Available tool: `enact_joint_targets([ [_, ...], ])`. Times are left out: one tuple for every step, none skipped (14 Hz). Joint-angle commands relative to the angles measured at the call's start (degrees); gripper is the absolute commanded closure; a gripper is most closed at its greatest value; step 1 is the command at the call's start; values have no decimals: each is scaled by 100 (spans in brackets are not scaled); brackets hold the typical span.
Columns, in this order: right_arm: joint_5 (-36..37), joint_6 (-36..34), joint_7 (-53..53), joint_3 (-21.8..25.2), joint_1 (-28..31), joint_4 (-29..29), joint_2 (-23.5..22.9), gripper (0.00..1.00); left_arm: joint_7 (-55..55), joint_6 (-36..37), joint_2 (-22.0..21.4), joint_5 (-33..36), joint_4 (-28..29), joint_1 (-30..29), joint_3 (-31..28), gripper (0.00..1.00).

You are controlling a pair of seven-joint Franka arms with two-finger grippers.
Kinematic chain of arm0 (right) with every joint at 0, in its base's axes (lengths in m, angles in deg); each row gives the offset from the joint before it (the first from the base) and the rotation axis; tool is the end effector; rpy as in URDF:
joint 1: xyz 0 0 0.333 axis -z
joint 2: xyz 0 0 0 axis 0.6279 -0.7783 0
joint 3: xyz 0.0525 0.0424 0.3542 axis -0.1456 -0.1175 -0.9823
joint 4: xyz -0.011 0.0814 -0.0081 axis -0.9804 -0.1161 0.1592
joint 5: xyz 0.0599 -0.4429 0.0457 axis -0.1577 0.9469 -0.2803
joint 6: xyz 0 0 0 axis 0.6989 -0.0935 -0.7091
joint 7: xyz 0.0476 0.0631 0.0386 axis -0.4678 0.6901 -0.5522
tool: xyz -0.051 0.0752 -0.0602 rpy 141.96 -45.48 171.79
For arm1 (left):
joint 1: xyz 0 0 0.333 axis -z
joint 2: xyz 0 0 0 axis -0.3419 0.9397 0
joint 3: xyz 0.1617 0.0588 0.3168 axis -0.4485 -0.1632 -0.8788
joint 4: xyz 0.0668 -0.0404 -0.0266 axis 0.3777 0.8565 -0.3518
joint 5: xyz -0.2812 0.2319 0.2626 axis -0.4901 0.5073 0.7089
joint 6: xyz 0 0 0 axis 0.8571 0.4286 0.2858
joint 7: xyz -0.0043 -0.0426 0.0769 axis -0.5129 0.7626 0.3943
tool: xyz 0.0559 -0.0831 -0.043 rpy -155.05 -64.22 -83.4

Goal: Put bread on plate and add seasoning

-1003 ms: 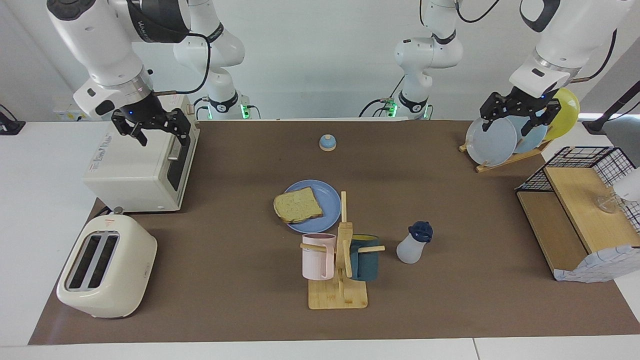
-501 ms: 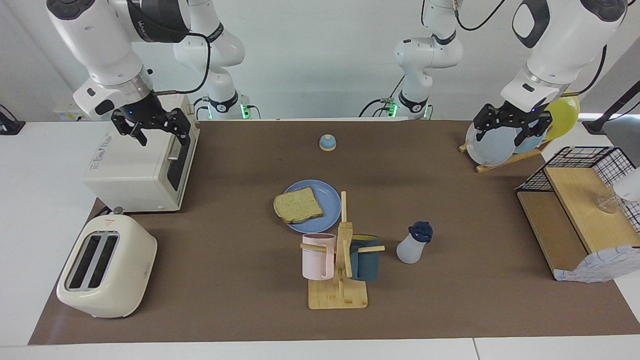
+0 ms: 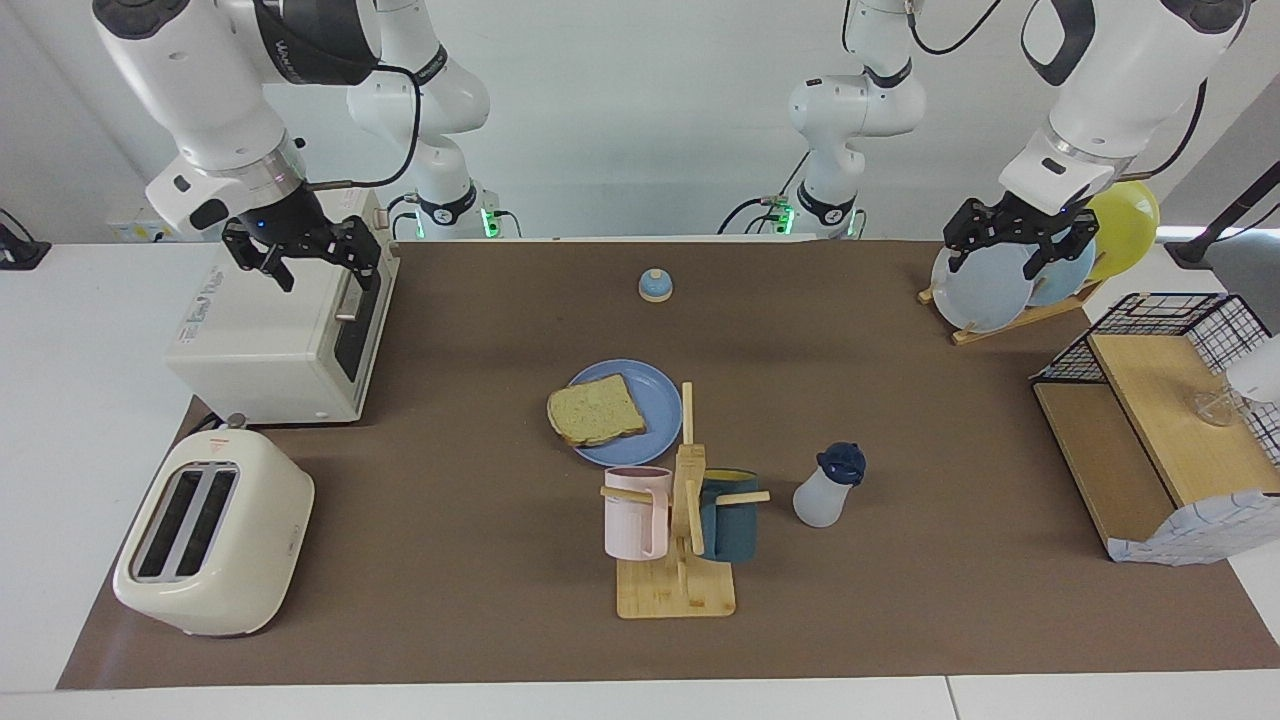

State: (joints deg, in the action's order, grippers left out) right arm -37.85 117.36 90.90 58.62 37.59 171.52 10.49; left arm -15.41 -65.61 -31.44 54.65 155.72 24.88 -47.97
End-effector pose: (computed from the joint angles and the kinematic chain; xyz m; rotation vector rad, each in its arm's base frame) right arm 0.6107 0.0103 0.6416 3.1350 -0.0115 -0.0916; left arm 0.5888 -0.0436 0.6522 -3.1077 0.3600 0.0783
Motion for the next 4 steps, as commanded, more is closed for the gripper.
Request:
enact_joint_targets([
  [13,76,-117,-22,43,86,100,0,151,43,-85,-21,66,-14,-14,0],
  [5,76,-117,-22,43,86,100,0,255,43,-85,-21,66,-5,-14,0],
  [5,76,-108,-22,43,86,100,0,291,34,-93,-21,74,-5,-14,0],
  [13,76,-116,-22,43,86,100,0,300,43,-93,-38,74,-14,-14,0],
])
